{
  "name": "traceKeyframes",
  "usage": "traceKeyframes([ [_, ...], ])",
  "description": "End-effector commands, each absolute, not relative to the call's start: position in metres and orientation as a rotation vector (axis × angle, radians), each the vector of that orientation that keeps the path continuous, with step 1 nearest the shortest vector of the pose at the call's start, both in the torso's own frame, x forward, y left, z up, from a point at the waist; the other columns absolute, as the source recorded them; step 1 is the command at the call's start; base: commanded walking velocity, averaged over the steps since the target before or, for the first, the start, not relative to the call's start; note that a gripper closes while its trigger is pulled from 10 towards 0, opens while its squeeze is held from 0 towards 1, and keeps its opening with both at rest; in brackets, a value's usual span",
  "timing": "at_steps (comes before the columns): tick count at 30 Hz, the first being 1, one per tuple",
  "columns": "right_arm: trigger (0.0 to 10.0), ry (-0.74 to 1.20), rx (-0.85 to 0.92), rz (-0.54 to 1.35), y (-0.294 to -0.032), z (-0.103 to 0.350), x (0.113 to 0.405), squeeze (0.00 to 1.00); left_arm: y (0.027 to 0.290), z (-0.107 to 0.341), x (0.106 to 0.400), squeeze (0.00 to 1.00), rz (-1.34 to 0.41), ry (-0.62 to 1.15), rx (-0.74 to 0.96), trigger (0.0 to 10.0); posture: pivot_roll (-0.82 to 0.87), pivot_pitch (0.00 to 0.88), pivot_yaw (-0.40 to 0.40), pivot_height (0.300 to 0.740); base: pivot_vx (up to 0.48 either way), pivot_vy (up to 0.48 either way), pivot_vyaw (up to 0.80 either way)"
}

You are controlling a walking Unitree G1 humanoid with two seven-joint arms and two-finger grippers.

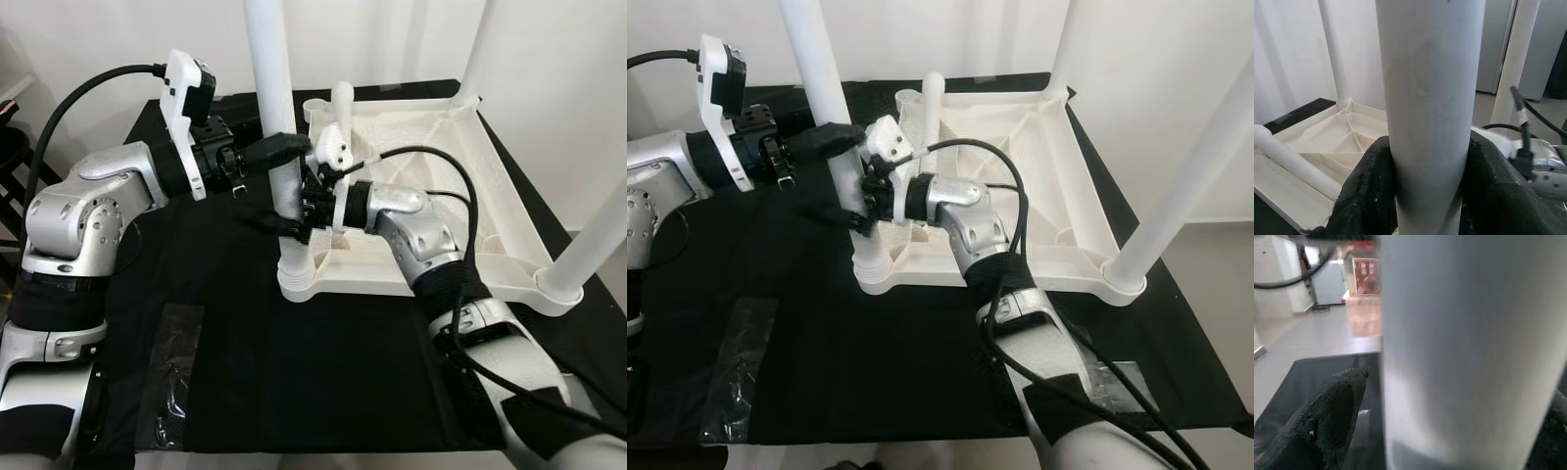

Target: Building children table

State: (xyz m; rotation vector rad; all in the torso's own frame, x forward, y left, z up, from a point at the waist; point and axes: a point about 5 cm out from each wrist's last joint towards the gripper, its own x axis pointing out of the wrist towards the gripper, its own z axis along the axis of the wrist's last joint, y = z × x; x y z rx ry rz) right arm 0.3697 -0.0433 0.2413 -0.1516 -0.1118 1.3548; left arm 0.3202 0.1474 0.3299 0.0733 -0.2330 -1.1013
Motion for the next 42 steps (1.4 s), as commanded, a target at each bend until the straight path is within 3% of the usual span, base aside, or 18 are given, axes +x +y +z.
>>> traceKeyframes([
  [1,10.0,-0.121,-0.157,1.397,-0.032,0.247,0.37,0.0,0.145,0.326,0.32,0.0,-1.114,-0.194,0.093,0.0,0.01,0.109,0.056,0.74,0.0,0.0,0.0],
  [3,10.0,-0.113,-0.147,1.41,-0.031,0.247,0.371,0.0,0.145,0.326,0.32,0.0,-1.116,-0.194,0.094,0.0,0.02,0.111,0.058,0.74,0.0,0.0,0.0],
  [4,2.2,-0.106,-0.141,1.424,-0.029,0.246,0.371,0.0,0.145,0.326,0.319,0.0,-1.118,-0.194,0.094,0.0,0.02,0.111,0.06,0.74,0.0,0.0,0.0],
  [5,2.2,-0.106,-0.141,1.424,-0.029,0.246,0.371,0.0,0.145,0.326,0.319,0.0,-1.118,-0.194,0.094,0.0,0.02,0.111,0.06,0.74,0.0,0.0,0.0],
  [6,0.0,-0.097,-0.138,1.441,-0.028,0.245,0.371,0.0,0.145,0.326,0.319,0.0,-1.119,-0.194,0.095,0.0,0.02,0.11,0.062,0.74,0.0,0.0,0.0],
  [22,0.0,-0.068,-0.132,1.424,-0.041,0.23,0.375,0.0,0.143,0.328,0.319,0.0,-1.125,-0.216,0.108,0.0,0.02,0.103,0.068,0.74,0.0,0.0,0.0],
  [23,0.0,-0.073,-0.128,1.406,-0.043,0.228,0.375,0.0,0.143,0.328,0.32,0.0,-1.115,-0.224,0.109,8.0,0.02,0.102,0.072,0.74,0.0,0.0,0.0],
  [24,0.0,-0.08,-0.127,1.382,-0.046,0.224,0.375,0.0,0.144,0.329,0.321,1.0,-1.098,-0.228,0.099,10.0,0.02,0.101,0.075,0.74,0.0,0.0,0.0],
  [28,0.0,-0.083,-0.142,1.294,-0.053,0.215,0.377,0.0,0.144,0.33,0.323,1.0,-1.078,-0.232,0.092,10.0,0.02,0.099,0.074,0.74,0.0,0.0,0.0],
  [29,0.0,-0.076,-0.145,1.253,-0.054,0.21,0.378,0.0,0.145,0.332,0.325,0.3,-1.058,-0.235,0.08,10.0,0.02,0.099,0.071,0.74,0.0,0.0,0.0],
  [30,0.0,-0.019,-0.136,1.065,-0.051,0.193,0.38,0.0,0.147,0.334,0.324,0.3,-1.044,-0.234,0.07,10.0,0.02,0.1,0.05,0.74,0.0,0.0,0.0],
  [31,0.0,-0.019,-0.136,1.065,-0.051,0.193,0.38,0.0,0.147,0.334,0.324,0.3,-1.044,-0.234,0.07,10.0,0.02,0.1,0.05,0.74,0.0,0.0,0.0],
  [32,0.0,0.05,-0.074,0.833,-0.04,0.162,0.364,0.0,0.151,0.336,0.324,0.0,-1.027,-0.235,0.047,10.0,0.03,0.105,0.051,0.74,0.0,0.0,0.0],
  [33,0.0,0.1,-0.033,0.644,-0.04,0.145,0.349,0.0,0.154,0.337,0.323,0.0,-1.017,-0.235,0.032,10.0,0.03,0.105,0.051,0.74,0.0,0.0,0.0],
  [35,0.0,0.112,0.002,0.559,-0.033,0.137,0.333,0.0,0.158,0.335,0.323,0.0,-1.009,-0.229,0.021,10.0,0.04,0.118,0.072,0.74,0.0,0.0,0.0],
  [42,0.0,0.082,0.014,0.604,-0.01,0.143,0.333,0.0,0.159,0.318,0.319,0.0,-1.03,-0.194,-0.008,10.0,0.01,0.098,0.076,0.74,0.0,0.0,0.0],
])
